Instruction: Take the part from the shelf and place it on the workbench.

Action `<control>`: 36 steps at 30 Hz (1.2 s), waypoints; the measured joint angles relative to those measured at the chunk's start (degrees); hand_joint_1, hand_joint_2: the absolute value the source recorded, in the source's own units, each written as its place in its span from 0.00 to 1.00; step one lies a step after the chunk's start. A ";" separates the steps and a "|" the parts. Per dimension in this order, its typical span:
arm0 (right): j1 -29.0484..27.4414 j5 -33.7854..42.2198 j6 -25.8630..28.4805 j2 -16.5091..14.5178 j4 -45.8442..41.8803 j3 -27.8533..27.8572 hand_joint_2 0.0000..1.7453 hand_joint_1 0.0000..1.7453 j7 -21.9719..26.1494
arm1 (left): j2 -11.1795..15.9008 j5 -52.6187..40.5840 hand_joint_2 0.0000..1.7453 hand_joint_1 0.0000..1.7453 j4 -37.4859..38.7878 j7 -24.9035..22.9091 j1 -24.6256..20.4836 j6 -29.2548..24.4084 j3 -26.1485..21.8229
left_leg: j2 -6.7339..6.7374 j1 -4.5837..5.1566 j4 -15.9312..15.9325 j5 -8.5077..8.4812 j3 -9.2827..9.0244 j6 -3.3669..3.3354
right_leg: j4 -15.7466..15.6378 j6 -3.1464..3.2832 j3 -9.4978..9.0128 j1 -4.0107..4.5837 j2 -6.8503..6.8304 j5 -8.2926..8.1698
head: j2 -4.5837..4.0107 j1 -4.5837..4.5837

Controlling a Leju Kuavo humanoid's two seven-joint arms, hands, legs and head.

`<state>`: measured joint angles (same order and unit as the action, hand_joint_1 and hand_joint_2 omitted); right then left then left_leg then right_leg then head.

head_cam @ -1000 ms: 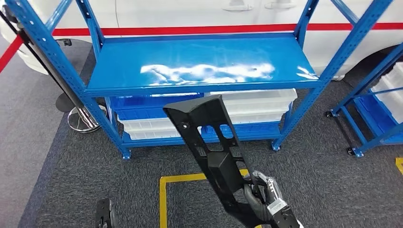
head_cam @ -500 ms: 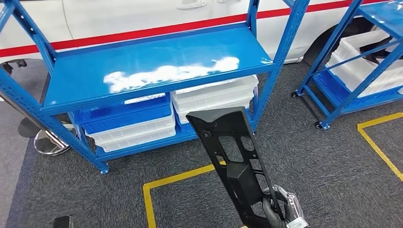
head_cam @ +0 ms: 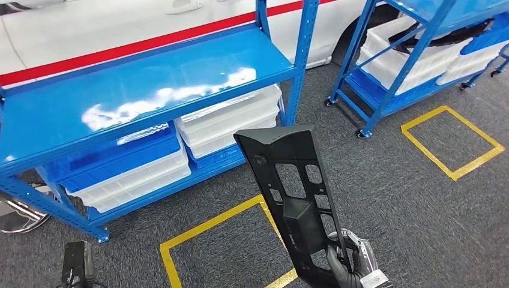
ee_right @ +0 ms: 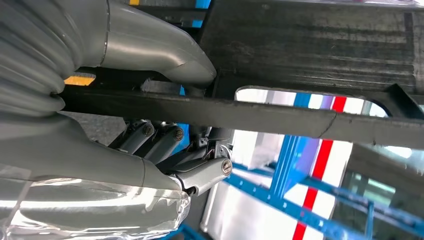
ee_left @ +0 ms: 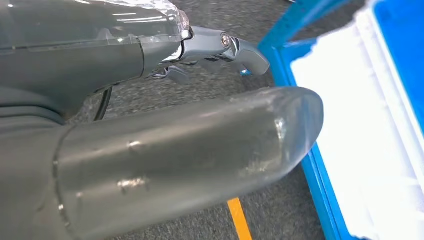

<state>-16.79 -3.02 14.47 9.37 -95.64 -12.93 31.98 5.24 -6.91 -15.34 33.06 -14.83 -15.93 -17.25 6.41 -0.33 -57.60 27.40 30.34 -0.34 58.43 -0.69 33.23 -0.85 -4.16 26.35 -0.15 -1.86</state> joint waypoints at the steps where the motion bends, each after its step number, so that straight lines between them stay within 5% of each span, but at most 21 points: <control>1: -0.01 0.01 0.00 -0.05 -0.04 0.02 1.00 1.00 -0.01 | 0.04 0.01 0.00 0.00 0.00 0.02 -0.13 0.00 0.01 | 0.57 0.07 0.05 0.03 -0.10 0.41 | 0.01 0.45 0.20 0.25 0.66 -0.09 | 0.00 0.01; 2: -0.06 0.02 0.00 -0.08 -0.09 0.05 1.00 1.00 -0.01 | 0.07 -0.01 0.00 0.00 -0.01 0.04 -0.28 0.00 0.03 | 1.08 0.02 0.12 0.10 -0.21 0.81 | -0.10 0.84 0.27 0.28 1.35 -0.20 | 0.00 0.00; 4: -0.15 0.02 -0.01 -0.08 -0.17 0.09 1.00 1.00 0.01 | 0.12 -0.14 0.00 0.00 -0.01 0.17 -0.58 0.19 0.09 | -0.50 -0.24 -1.13 1.28 0.12 1.49 | -0.61 1.64 0.19 0.18 2.61 -0.57 | 0.00 0.00; 7: 0.07 0.06 -0.06 -0.06 -0.35 0.10 1.00 1.00 0.08 | 0.57 -0.44 0.00 0.00 0.02 0.49 -0.54 1.05 0.12 | -5.36 -0.42 -10.53 6.42 4.36 1.84 | -0.93 2.56 0.12 0.21 4.55 -0.88 | 0.00 0.00; 9: 0.08 0.18 -0.08 -0.05 -0.36 0.16 1.00 1.00 0.10 | 0.95 -0.98 0.00 0.00 0.07 0.37 -0.46 1.77 0.11 | -6.07 -0.37 -15.96 7.77 7.17 1.87 | -0.78 2.73 0.15 0.50 6.20 -0.88 | 0.00 0.00; 11: 0.03 0.32 -0.06 -0.05 -0.39 0.36 1.00 1.00 0.15 | 1.10 -1.80 0.00 0.00 0.09 -0.60 -0.45 2.11 0.13 | -6.50 -0.37 -13.60 4.87 6.45 1.69 | -0.42 2.75 0.13 0.64 7.96 -0.78 | 0.00 0.00; 13: -0.09 0.38 0.08 -0.05 -0.53 0.65 1.00 1.00 0.33 | 1.08 -2.73 0.00 0.00 0.14 -3.16 -0.09 2.13 0.14 | -8.85 -0.47 -6.37 1.02 3.45 1.24 | 0.17 2.55 0.28 0.69 9.64 -0.52 | 0.00 0.01; 15: -0.47 0.39 0.37 -0.05 -0.96 1.12 1.00 1.00 0.67 | 0.88 -3.65 0.00 0.00 0.28 -7.04 1.25 2.04 0.19 | -11.07 -0.51 -2.09 -0.03 1.69 0.86 | 0.74 2.02 0.81 0.47 11.33 -0.38 | 0.00 0.01; 17: -1.50 0.39 0.90 -0.19 -1.97 2.00 1.00 1.00 1.18 | 0.24 -4.56 0.00 0.00 0.56 -10.32 3.50 2.20 0.27 | -10.46 -0.29 -1.30 0.27 1.14 0.39 | 0.76 1.19 1.28 0.05 13.07 -0.56 | 0.00 -0.01; 19: -3.16 0.23 1.18 -0.42 -3.44 3.30 1.00 1.00 2.00 | -1.04 -5.60 0.00 0.00 0.92 -11.71 5.86 2.72 0.43 | -8.76 -0.27 -0.50 -0.05 0.46 -0.43 | 1.64 0.66 1.82 0.06 11.58 -0.04 | 0.00 0.00; 22: -4.93 -0.52 0.55 -0.60 -5.84 5.11 1.00 1.00 3.55 | -3.19 -6.46 0.00 0.00 1.69 -11.80 9.50 3.91 0.77 | -6.15 -0.23 0.23 -0.15 -0.04 -1.34 | 9.81 0.27 6.03 0.24 5.77 4.46 | 0.00 0.02; 24: -6.36 -1.22 -0.13 -0.71 -7.38 5.95 1.00 1.00 4.40 | -4.56 -6.41 0.00 0.00 2.23 -11.48 11.62 4.61 0.87 | -4.27 -0.17 0.18 0.17 -0.15 -1.45 | 15.54 -0.17 9.08 -0.15 4.63 6.44 | 0.00 0.01; 25: -7.22 -1.59 -0.46 -0.77 -8.04 6.32 1.00 1.00 4.73 | -5.15 -6.34 0.00 0.00 2.41 -11.34 12.27 4.82 0.87 | -3.46 -0.20 0.17 0.34 -0.25 -1.37 | 15.87 -0.36 9.28 -0.38 4.36 5.93 | 0.00 0.02; 28: -9.00 -2.15 -1.28 -0.89 -9.58 7.15 1.00 1.00 5.64 | -6.74 -6.56 0.00 0.00 2.76 -12.02 13.01 5.13 0.89 | -1.39 -0.19 0.12 1.01 -0.94 -0.71 | 6.44 -0.60 4.12 -0.65 1.82 1.06 | 0.00 0.02; 30: -9.50 -2.26 -2.06 -0.98 -10.73 7.74 1.00 1.00 6.46 | -7.47 -7.20 0.00 0.00 2.94 -13.19 13.21 5.27 1.01 | -0.14 0.06 0.10 1.59 -1.50 0.03 | 1.16 -0.17 1.22 -0.27 0.19 -0.30 | 0.00 0.01; 33: -10.41 -2.63 -2.85 -1.02 -12.21 8.47 1.00 1.00 7.32 | -8.08 -8.22 0.00 0.00 3.10 -14.15 13.27 5.31 1.48 | 1.26 0.03 0.17 2.28 -2.40 1.08 | 0.33 0.82 0.87 0.08 1.77 -0.17 | 0.00 0.00; 36: -11.11 -2.61 -2.92 -1.01 -13.64 8.93 1.00 1.00 7.68 | -8.49 -9.27 0.00 0.00 3.17 -13.94 13.30 5.20 1.87 | -2.97 -0.37 -4.39 5.63 -0.91 1.82 | -0.23 1.81 0.60 -0.20 3.92 -0.50 | 0.00 0.00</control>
<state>-27.90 -5.62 11.55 8.35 -109.28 -3.99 39.65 -3.25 -16.17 -12.17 19.12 -1.53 -10.74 -15.37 3.44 -0.70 -61.99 33.03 29.43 1.47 58.20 1.12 33.83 -1.05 -0.24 25.86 -0.15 -1.86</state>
